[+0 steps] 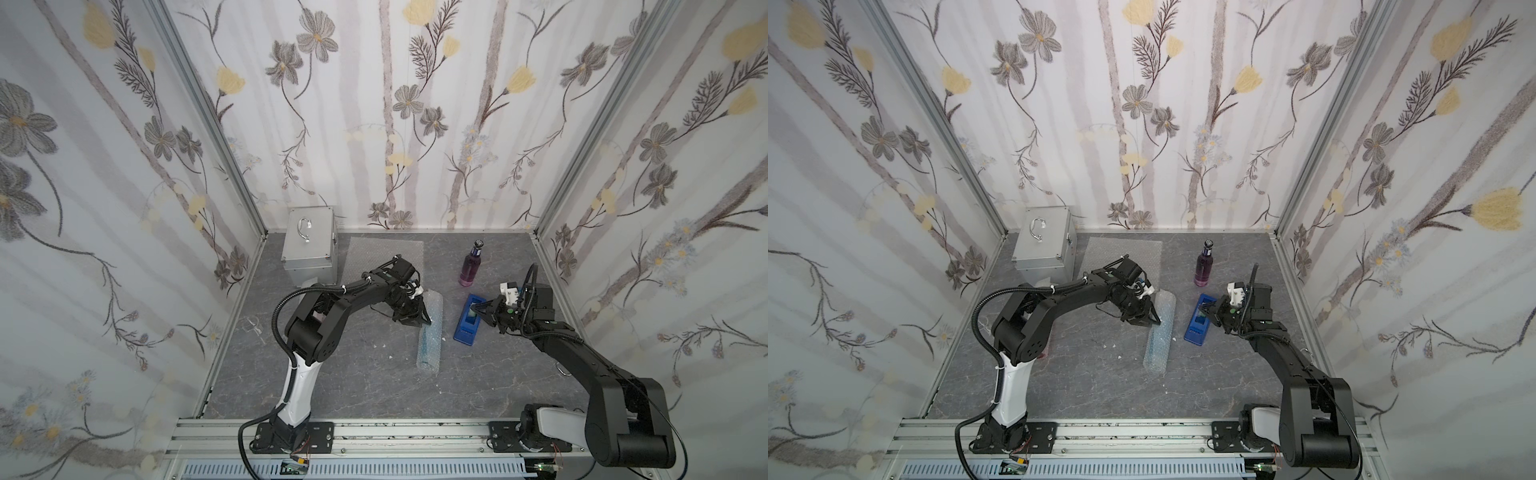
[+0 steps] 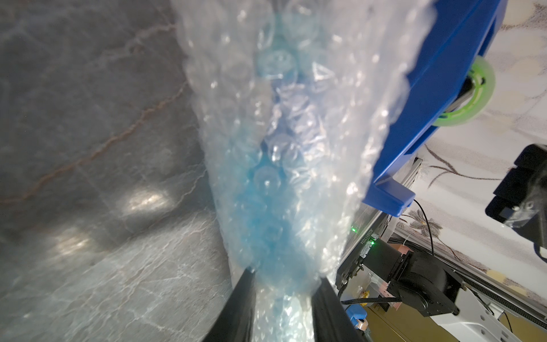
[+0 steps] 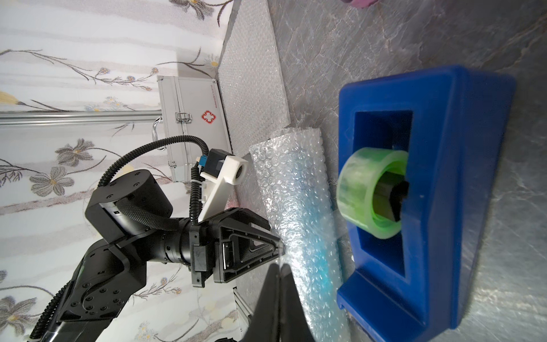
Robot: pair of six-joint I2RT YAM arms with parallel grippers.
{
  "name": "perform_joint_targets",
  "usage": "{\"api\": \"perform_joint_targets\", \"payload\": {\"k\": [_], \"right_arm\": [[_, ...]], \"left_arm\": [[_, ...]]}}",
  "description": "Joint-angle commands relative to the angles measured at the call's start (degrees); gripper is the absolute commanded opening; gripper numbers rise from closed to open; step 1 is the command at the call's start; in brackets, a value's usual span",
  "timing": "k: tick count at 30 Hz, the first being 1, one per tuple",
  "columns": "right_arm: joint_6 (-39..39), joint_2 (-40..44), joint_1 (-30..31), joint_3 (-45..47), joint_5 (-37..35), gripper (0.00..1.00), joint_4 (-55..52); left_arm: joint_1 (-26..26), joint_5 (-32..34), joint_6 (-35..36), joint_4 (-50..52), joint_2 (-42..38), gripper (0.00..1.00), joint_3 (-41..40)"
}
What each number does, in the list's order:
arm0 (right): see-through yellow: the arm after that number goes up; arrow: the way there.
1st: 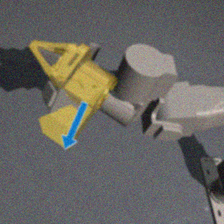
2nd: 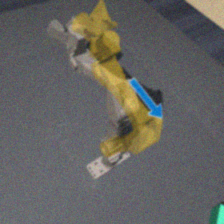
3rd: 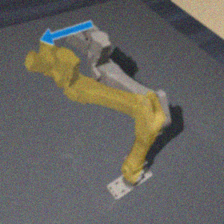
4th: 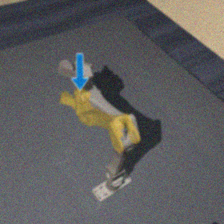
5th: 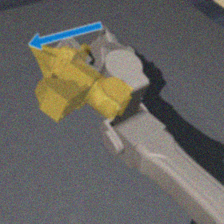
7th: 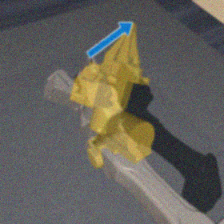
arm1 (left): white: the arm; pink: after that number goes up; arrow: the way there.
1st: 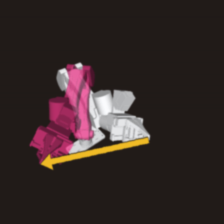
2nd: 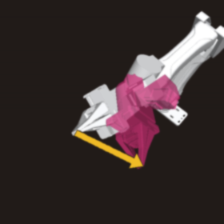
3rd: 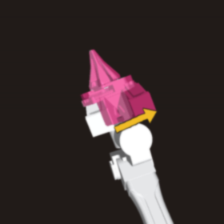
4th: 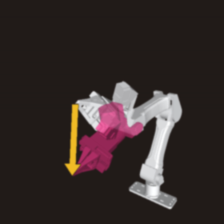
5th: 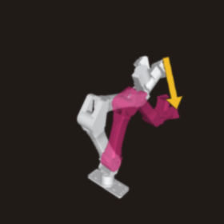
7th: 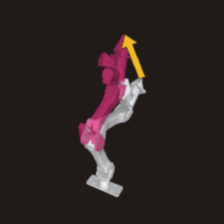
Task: Wrap wine bottles in bubble wrap
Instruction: Tear off the tape using the Tape Cutter.
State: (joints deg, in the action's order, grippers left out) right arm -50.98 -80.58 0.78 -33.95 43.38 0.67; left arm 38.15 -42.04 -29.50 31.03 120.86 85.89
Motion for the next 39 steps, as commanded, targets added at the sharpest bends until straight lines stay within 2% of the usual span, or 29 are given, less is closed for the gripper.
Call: {"api": "perform_joint_targets", "payload": {"k": [1, 13, 28, 39], "right_arm": [[-1.0, 0.3, 0.1, -2.3, 2.1, 0.0, 1.8], [-1.0, -1.1, 0.1, -7.2, 1.4, 0.0, -0.1], [-4.8, 9.6, 8.0, 6.6, -3.3, 0.0, -0.9], [-7.0, 12.5, 11.1, 14.3, -5.8, 0.0, 1.2]], "left_arm": [[0.2, 10.8, 0.0, 5.1, 1.3, 0.32, -0.6], [0.2, 10.9, 0.0, 5.2, 1.3, 0.32, -0.6], [0.3, 10.7, 0.0, 5.2, 1.5, 0.32, -0.6], [0.3, 10.6, 0.0, 5.2, 1.5, 0.32, -0.5]]}}
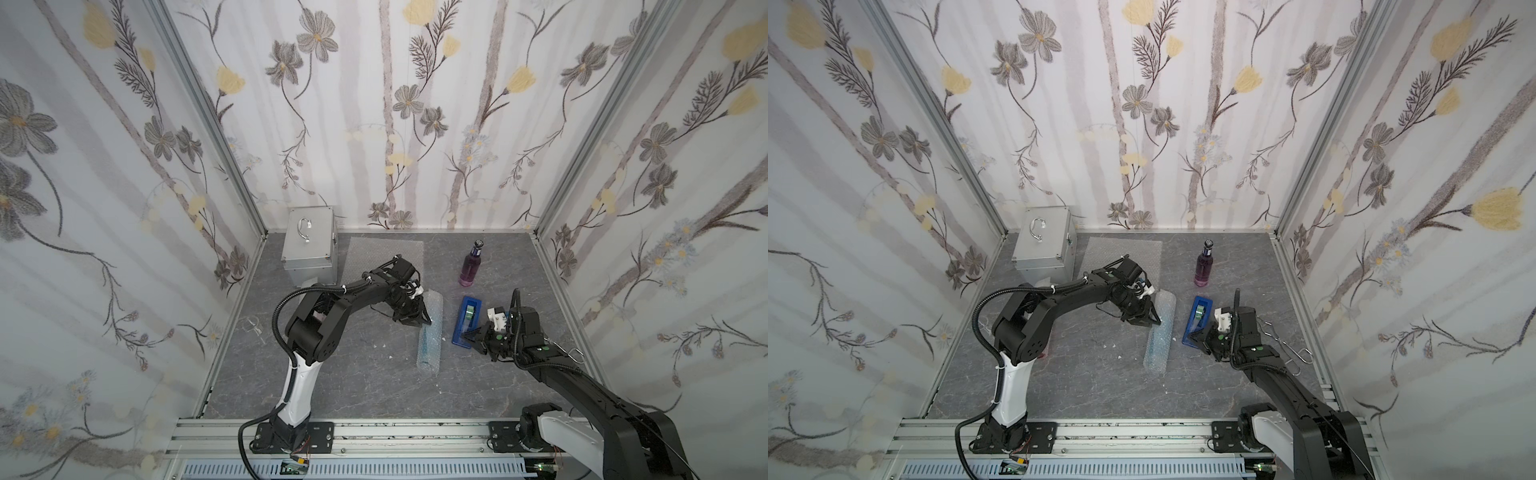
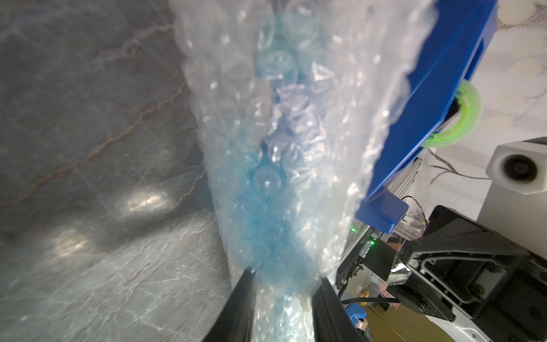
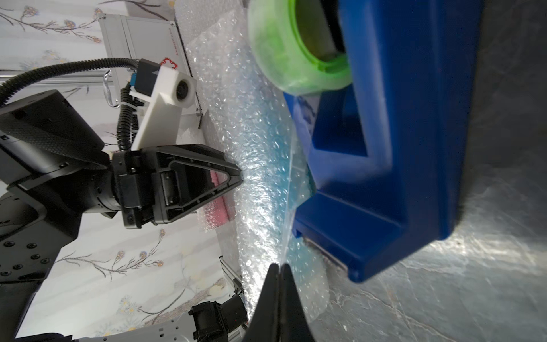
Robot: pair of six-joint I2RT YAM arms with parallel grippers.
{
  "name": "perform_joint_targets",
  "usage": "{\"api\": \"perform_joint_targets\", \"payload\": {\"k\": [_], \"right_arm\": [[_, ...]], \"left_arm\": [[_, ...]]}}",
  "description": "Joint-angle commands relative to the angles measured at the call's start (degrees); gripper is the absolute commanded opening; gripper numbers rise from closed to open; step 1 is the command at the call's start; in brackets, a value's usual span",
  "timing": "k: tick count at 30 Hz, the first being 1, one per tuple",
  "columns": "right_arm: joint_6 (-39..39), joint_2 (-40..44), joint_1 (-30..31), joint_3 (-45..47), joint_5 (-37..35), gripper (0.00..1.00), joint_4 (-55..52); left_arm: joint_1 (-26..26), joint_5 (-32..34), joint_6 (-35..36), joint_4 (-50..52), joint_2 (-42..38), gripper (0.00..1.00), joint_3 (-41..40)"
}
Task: Wrap wine bottles in bubble wrap
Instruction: Tear off the tape using the Tape Cutter.
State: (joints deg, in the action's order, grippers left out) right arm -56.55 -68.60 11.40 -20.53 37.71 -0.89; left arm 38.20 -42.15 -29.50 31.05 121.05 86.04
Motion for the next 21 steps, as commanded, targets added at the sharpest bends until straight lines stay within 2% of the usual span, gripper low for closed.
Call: {"api": "perform_joint_targets", "payload": {"k": [1, 12, 21], "right_arm": [[-1.4, 0.6, 0.6, 1.4, -0.4, 0.0, 2.6], [-0.3, -1.4, 2.0, 3.4, -2.5, 0.0, 3.1], [1.1, 0.0, 2.0, 1.2, -3.2, 0.0, -1.4]], "left_arm": [[0.3, 10.8, 0.0, 5.2, 1.3, 0.32, -0.7], [0.4, 10.8, 0.0, 5.2, 1.5, 0.32, -0.7], [0.4, 10.8, 0.1, 5.3, 1.5, 0.33, -0.6]]}}
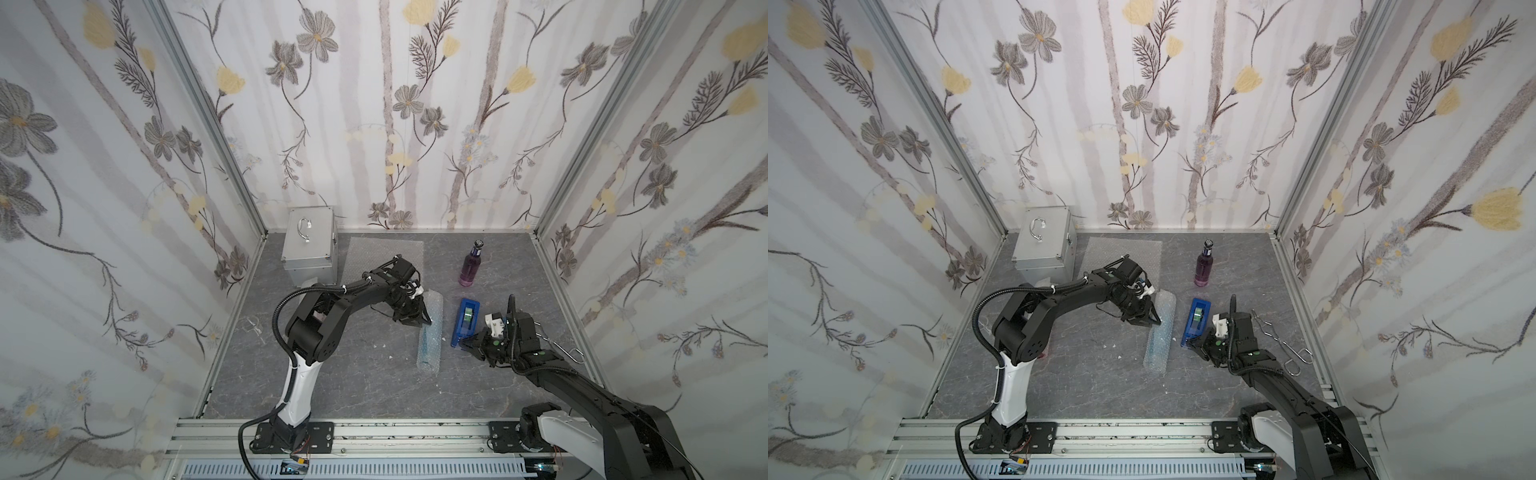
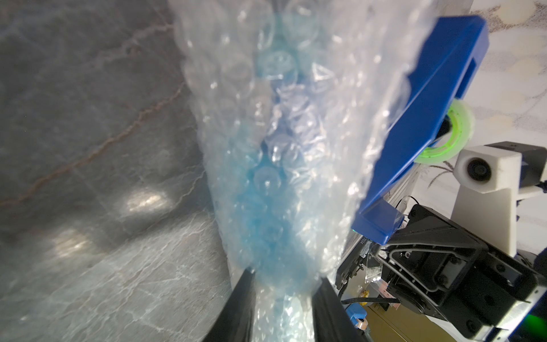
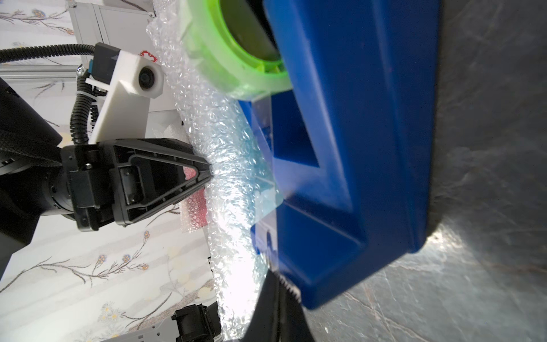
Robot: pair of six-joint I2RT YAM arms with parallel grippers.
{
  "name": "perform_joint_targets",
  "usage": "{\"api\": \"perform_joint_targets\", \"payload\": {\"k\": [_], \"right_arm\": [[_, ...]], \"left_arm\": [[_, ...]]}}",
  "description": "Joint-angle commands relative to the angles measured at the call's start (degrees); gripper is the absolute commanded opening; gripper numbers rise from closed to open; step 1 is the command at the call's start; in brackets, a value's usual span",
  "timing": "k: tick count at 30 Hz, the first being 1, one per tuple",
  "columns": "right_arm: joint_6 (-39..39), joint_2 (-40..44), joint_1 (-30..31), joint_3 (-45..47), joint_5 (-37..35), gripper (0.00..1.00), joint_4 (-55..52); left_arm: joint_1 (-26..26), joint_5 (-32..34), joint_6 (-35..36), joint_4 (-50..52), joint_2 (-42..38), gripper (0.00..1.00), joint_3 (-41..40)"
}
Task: Wrap wine bottles in bubble wrap
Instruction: Tear off the tape using the Tape Cutter, then stick the tape on the bubble wrap.
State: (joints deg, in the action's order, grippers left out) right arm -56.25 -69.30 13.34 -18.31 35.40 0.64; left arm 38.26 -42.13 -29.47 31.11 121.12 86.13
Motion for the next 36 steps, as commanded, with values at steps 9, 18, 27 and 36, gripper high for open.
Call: {"api": "perform_joint_targets", "payload": {"k": [9, 18, 27, 36], "right_arm": [[6.9, -6.8, 0.4, 4.4, -8.2, 0.0, -3.8], [8.2, 4.6, 1.2, -2.3, -4.5, 0.0, -9.6], [15.5, 8.1, 3.2, -12.9, 6.7, 0.0, -9.9], [46.4, -3.4, 8.7, -30.8, 10.2, 0.0, -18.8]], "left_arm": [[0.3, 10.8, 0.1, 5.2, 1.3, 0.33, -0.7], [0.5, 11.0, 0.1, 5.3, 1.1, 0.32, -0.7], [0.6, 10.7, 0.1, 5.3, 1.4, 0.32, -0.6], [0.6, 10.1, 0.4, 5.4, 1.5, 0.32, -0.3]]}}
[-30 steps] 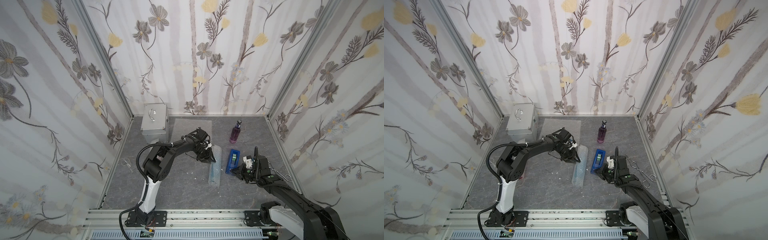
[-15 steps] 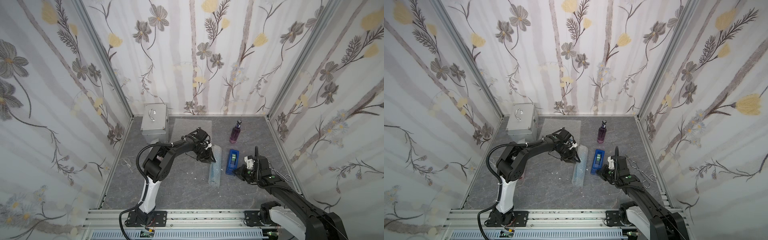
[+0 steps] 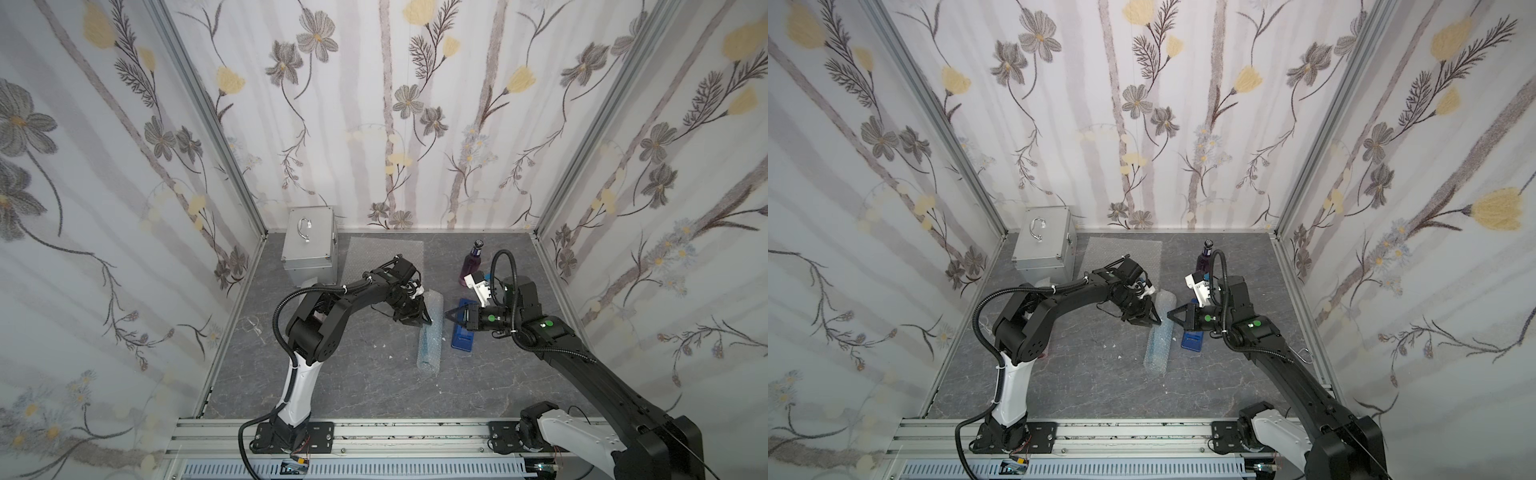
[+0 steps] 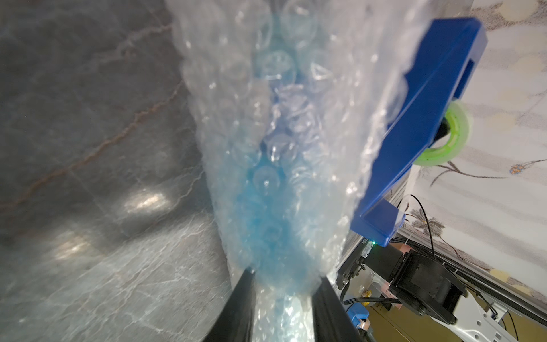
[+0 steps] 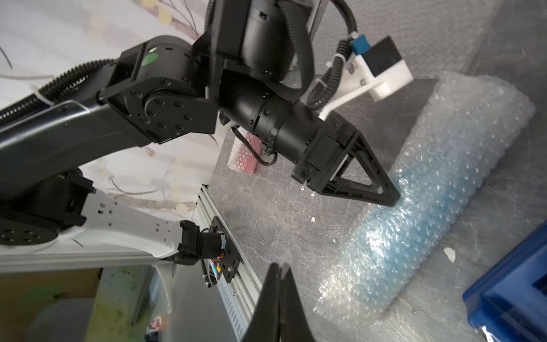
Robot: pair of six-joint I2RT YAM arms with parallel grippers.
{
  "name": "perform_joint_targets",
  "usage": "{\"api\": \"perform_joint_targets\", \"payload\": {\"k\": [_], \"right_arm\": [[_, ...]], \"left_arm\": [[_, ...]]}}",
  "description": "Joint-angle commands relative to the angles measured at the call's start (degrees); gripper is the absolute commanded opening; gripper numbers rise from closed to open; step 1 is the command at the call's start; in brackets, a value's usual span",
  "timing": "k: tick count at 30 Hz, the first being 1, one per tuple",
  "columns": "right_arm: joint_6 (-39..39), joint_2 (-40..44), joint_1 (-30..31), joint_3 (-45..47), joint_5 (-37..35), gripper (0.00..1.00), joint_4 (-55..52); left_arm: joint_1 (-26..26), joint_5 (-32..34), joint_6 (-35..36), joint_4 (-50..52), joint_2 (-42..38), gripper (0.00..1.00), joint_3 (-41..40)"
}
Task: Wrap wine bottles in bubble wrap
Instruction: Stick the tape on the bubble wrap.
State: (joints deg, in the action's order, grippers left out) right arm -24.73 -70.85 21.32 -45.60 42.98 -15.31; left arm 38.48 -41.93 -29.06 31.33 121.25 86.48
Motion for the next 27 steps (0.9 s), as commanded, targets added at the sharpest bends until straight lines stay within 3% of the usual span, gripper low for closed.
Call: {"api": "perform_joint_targets", "payload": {"k": [1, 11, 16, 27], "right_arm": [[19.4, -2.9, 1.2, -5.1, 2.8, 0.0, -4.1], [66.1, -18.6, 7.1, -20.5, 0.1, 0.0, -28.4], [71.8, -26.7, 8.6, -23.9, -2.0, 0.0, -30.7], [74.3, -32.0, 8.9, -19.9, 0.4, 0.0, -24.2]], "left_arm": [[0.4, 9.8, 0.0, 5.2, 1.4, 0.32, -0.7], [0.5, 9.3, 0.4, 5.5, 2.0, 0.32, -0.1], [0.5, 9.2, 0.3, 5.5, 2.1, 0.31, -0.1], [0.4, 9.3, 0.4, 5.6, 2.2, 0.31, 0.1]]}}
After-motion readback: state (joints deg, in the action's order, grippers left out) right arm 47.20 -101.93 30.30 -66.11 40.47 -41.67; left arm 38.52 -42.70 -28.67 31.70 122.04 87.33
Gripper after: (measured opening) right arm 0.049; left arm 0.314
